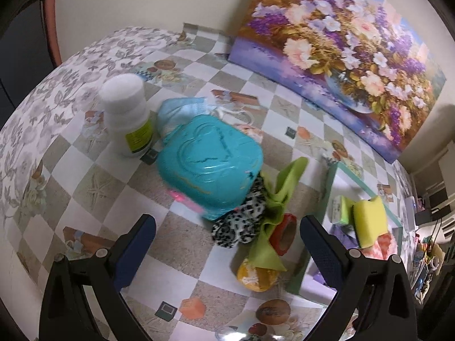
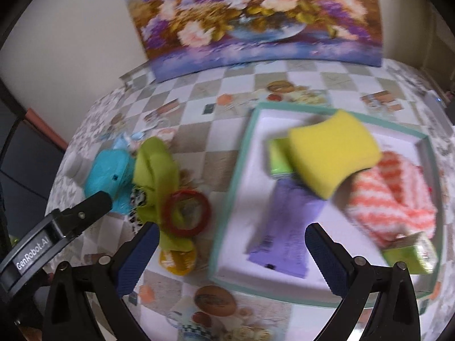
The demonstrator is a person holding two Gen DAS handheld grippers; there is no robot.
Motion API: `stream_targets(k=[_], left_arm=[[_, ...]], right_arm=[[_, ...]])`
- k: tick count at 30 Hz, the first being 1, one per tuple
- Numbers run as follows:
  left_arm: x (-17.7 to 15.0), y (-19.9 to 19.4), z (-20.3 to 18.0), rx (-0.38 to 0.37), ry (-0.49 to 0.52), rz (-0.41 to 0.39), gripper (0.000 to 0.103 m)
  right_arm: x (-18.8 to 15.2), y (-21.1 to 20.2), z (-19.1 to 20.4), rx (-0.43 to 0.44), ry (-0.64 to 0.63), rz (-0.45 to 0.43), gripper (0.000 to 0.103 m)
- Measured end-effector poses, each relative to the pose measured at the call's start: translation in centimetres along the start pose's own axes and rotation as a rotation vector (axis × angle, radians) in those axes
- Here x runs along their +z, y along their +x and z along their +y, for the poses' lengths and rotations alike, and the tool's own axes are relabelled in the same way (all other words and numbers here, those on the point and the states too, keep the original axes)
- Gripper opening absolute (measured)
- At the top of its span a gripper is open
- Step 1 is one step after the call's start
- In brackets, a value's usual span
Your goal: Organize soft objects
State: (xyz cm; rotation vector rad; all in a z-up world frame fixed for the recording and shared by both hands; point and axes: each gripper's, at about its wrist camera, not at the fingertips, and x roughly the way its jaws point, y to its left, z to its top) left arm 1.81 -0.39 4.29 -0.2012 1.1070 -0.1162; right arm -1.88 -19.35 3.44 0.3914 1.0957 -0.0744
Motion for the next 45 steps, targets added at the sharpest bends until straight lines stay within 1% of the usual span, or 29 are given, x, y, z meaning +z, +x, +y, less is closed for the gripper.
stream_targets(k=[4, 9, 11, 13, 14, 18, 19, 21, 29, 31, 32, 34, 38, 40, 43, 45], left_arm=[[-0.1, 0.6, 0.9, 0.035, -0.026, 0.028, 0.101], [-0.1, 1.5, 1.9, 0.049, -0.077, 0.064, 0.101], [-0.1, 1.6, 2.3, 0.057, -0.089, 0.068, 0.101], [0.0, 1.7, 2.5, 0.066, -0.1, 0.069, 0.101], [0.0, 1.8, 2.7, 0.068, -0.107, 0.071, 0.101], [0.0, 2.1, 3.2, 0.049, -0.142, 0.094, 0.101], [0.1, 2.2, 3.2, 0.047, -0.148, 0.1, 0.101], [0.1, 2.2, 3.4, 0.051, -0.153, 0.105, 0.101], [0.1, 2.5, 3.7, 0.06, -0.17, 0.125, 0.101], [0.1, 2.5, 3.7, 0.053, -0.176, 0.126, 0.101], [0.1, 2.5, 3.7, 0.05, -0.178, 0.128, 0.101], [0.0, 2.6, 3.7, 0.049, -0.178, 0.131, 0.101], [0.0, 2.7, 3.7, 0.044, -0.18, 0.136, 0.101], [0.0, 2.7, 3.8, 0.038, -0.188, 0.14, 0.101], [0.0, 2.8, 3.8, 0.026, -0.19, 0.144, 0.101], [0.0, 2.7, 3.7, 0.017, -0.189, 0.145, 0.101]], right_arm=[[-0.2, 1.2, 1.2, 0.006, -0.037, 0.02, 0.103], [0.0, 2.3, 1.9, 0.03, -0.046, 0.022, 0.102], [0.1, 2.6, 2.2, 0.041, -0.056, 0.018, 0.098], [0.2, 2.9, 2.6, 0.047, -0.066, 0.016, 0.089], [0.2, 3.1, 2.7, 0.051, -0.07, 0.018, 0.088], [0.3, 3.9, 3.1, 0.063, -0.074, 0.025, 0.075], [0.3, 4.0, 3.2, 0.061, -0.076, 0.025, 0.071], [0.4, 4.3, 3.2, 0.066, -0.076, 0.031, 0.065], [0.3, 5.3, 3.8, 0.117, -0.074, 0.061, 0.048], [0.3, 5.7, 3.8, 0.127, -0.069, 0.072, 0.041], [0.3, 5.9, 3.9, 0.133, -0.068, 0.075, 0.039], [0.2, 6.1, 4.0, 0.145, -0.066, 0.081, 0.032], [0.2, 6.7, 4.2, 0.152, -0.063, 0.095, 0.026], [0.1, 6.9, 4.2, 0.164, -0.06, 0.104, 0.016], [0.0, 7.0, 4.3, 0.169, -0.062, 0.105, 0.009], [0.0, 6.8, 4.3, 0.186, -0.056, 0.105, 0.007]])
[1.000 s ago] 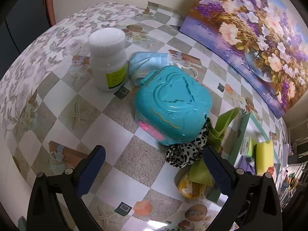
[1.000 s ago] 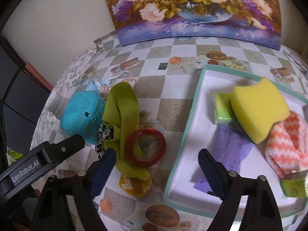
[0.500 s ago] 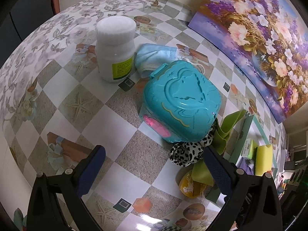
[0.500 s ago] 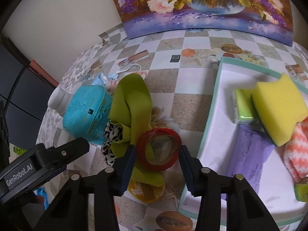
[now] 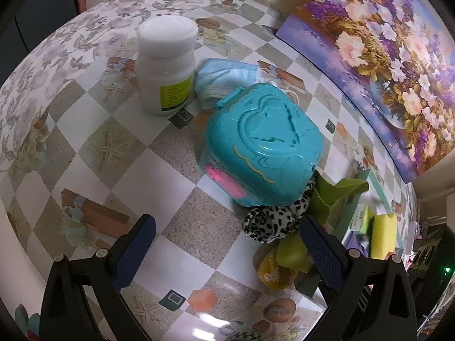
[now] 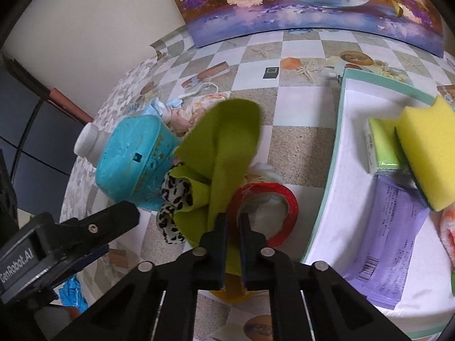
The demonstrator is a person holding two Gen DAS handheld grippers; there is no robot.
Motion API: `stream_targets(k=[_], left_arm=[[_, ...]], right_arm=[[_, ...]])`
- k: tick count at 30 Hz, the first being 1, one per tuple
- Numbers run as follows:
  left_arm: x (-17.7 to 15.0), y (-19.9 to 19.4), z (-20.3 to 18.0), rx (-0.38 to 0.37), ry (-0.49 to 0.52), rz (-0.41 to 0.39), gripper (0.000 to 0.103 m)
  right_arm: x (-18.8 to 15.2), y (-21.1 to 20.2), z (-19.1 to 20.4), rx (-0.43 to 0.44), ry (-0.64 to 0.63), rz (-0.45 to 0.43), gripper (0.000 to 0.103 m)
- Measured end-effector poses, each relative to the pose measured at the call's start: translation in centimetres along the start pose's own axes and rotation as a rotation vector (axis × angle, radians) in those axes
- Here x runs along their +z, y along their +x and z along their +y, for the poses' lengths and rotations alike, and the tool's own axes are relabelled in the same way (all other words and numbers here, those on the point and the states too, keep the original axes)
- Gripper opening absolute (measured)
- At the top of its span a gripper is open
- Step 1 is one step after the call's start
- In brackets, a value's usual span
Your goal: Organize soft objects
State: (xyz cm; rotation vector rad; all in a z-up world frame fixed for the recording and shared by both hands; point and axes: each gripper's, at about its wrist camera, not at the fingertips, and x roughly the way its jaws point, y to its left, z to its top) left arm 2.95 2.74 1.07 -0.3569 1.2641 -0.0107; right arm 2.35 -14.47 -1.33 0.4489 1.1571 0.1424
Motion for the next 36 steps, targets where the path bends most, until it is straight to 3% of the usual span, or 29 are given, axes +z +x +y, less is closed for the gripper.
stream_targets(k=[20, 23, 30, 33, 36], left_arm=[[-1.0, 0.5, -1.2, -0.104, 0.006, 0.059, 0.1], [-1.3, 0.8, -1.8, -0.125, 0.022, 0.077, 0.083], [-1.8, 2.0, -2.5, -0.175, 0.015, 0.133, 0.062], [-1.9, 2.3, -2.9, -0.199, 0.012, 0.141, 0.049], [-1.9, 2.5, -3.2, -0.213, 0.009, 0.14, 0.046]], right_arm=[[0.0, -1.0, -1.3, 0.051, 0.056, 0.017, 0.003], [-0.2, -1.0, -1.4, 0.046, 0.052, 0.028, 0.003], [-0.4, -1.1, -1.9, 0.039, 0.059, 0.042, 0.003], [-0.4, -1.2, -2.1, 0.042, 0.064, 0.046, 0.003], [-0.5, -1.2, -2.2, 0.046, 0.066, 0.051, 0.003]])
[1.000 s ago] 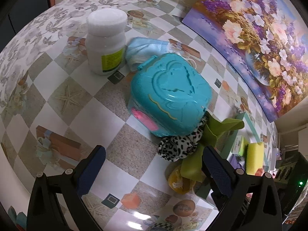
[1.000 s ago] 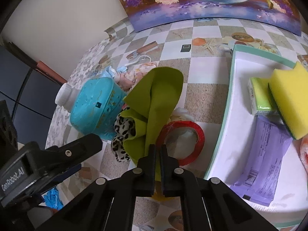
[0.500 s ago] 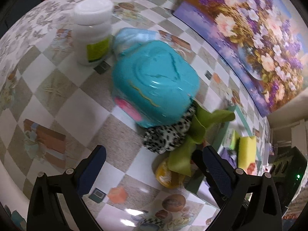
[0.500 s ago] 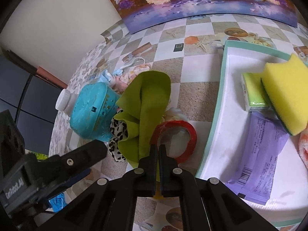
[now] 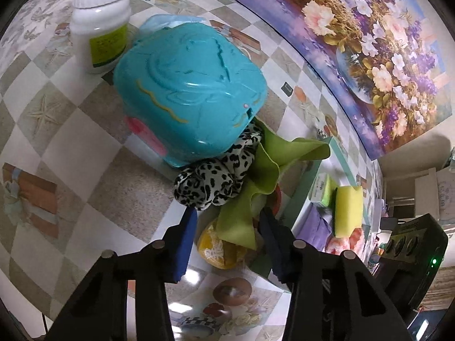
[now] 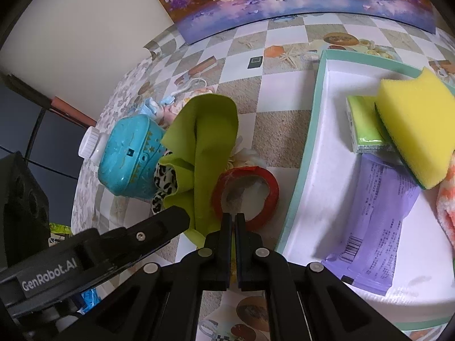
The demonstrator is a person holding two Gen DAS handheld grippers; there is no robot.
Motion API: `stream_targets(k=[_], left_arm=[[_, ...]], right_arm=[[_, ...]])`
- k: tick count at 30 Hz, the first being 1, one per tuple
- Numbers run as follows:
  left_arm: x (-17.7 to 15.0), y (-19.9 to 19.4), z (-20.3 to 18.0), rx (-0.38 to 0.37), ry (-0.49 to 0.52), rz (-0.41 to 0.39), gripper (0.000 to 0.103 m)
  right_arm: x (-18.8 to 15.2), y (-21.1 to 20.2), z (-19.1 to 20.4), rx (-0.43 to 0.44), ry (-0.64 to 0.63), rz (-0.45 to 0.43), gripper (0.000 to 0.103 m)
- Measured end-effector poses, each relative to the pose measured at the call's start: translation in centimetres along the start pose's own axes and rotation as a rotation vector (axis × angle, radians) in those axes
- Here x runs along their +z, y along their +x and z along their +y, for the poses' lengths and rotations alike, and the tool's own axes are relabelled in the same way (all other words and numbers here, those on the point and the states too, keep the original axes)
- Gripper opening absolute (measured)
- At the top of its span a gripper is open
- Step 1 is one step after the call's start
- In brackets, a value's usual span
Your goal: Organize soft objects
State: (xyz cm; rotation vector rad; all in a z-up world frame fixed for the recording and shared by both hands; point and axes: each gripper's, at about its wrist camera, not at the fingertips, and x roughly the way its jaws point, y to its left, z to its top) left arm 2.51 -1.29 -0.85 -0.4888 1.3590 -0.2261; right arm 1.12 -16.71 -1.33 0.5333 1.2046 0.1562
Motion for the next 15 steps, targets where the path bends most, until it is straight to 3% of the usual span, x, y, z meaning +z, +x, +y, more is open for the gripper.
stream_targets(k=[4, 7, 11, 15], left_arm=[[-0.2, 0.3, -0.1, -0.029, -0.021, 0.013, 0.037], [-0.7, -0.3, -0.4, -0.065, -0.025, 0.012, 0.036], [-0.6, -0.8, -1.5, -0.031, 0.022, -0.03, 0.036], [-0.3, 0.3, -1.3, -0.02, 0.016, -0.012, 0.036]], right_arm=[[0.0, 0.0, -0.1, 0.002, 0.006, 0.001, 0.003], [0.1, -0.1, -0.3, 0.007, 0.013, 0.0, 0.003], [0.1, -0.2, -0.4, 0.012, 0.014, 0.0, 0.003], [0.1, -0.4, -0.5, 0.018, 0.016, -0.001, 0.003]])
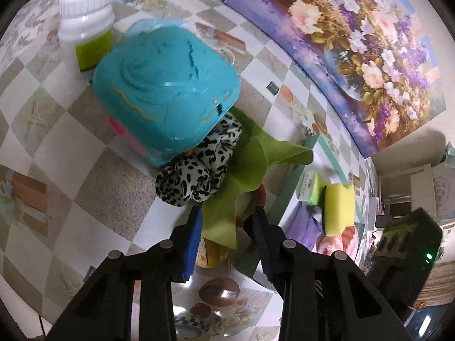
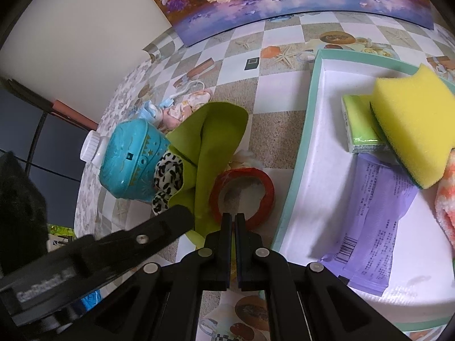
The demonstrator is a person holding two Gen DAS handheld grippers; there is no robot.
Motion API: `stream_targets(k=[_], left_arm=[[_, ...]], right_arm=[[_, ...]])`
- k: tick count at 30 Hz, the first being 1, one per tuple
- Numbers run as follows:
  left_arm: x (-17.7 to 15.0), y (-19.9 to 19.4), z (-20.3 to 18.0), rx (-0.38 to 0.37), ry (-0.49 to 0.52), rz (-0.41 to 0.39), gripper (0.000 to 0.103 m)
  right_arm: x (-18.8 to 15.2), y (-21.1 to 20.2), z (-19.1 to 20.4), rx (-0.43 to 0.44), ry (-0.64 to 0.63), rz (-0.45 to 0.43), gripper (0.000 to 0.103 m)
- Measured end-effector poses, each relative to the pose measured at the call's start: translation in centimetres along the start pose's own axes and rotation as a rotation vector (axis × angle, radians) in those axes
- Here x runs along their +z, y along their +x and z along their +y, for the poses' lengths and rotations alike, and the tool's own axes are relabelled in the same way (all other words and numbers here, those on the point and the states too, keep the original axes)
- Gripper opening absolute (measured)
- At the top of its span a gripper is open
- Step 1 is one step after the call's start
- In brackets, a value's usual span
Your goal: Organize soft objects
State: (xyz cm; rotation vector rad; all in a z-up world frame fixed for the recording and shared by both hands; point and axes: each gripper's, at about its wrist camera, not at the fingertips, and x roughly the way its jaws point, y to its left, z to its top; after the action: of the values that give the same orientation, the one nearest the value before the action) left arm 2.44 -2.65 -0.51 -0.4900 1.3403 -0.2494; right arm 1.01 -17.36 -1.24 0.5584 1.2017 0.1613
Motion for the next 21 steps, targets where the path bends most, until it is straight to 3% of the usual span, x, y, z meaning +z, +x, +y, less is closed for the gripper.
stream_targets(k=[4, 9, 15, 21], left_arm=[[0.4, 0.9, 0.6, 0.026, -0.014, 0.004, 0.027], [0.4, 1.8, 1.0, 0.006, -0.028, 0.034, 0.008], [0.1, 0.7, 1.0, 0.006, -0.01, 0.014, 0.003], [0.2, -1.6, 1.2, 0.0, 0.01, -0.06, 0.002]], right_arm=[[0.0, 0.0, -0.1, -0.001, 0.002, 0.001, 0.003], [0.1, -0.1, -0.3, 0.006, 0.009, 0.002, 0.007], [0.3, -0.4, -0.4, 0.008, 0.01, -0.011, 0.007], [0.5, -0.1, -0.1, 0.009, -0.008, -0.004, 0.01]])
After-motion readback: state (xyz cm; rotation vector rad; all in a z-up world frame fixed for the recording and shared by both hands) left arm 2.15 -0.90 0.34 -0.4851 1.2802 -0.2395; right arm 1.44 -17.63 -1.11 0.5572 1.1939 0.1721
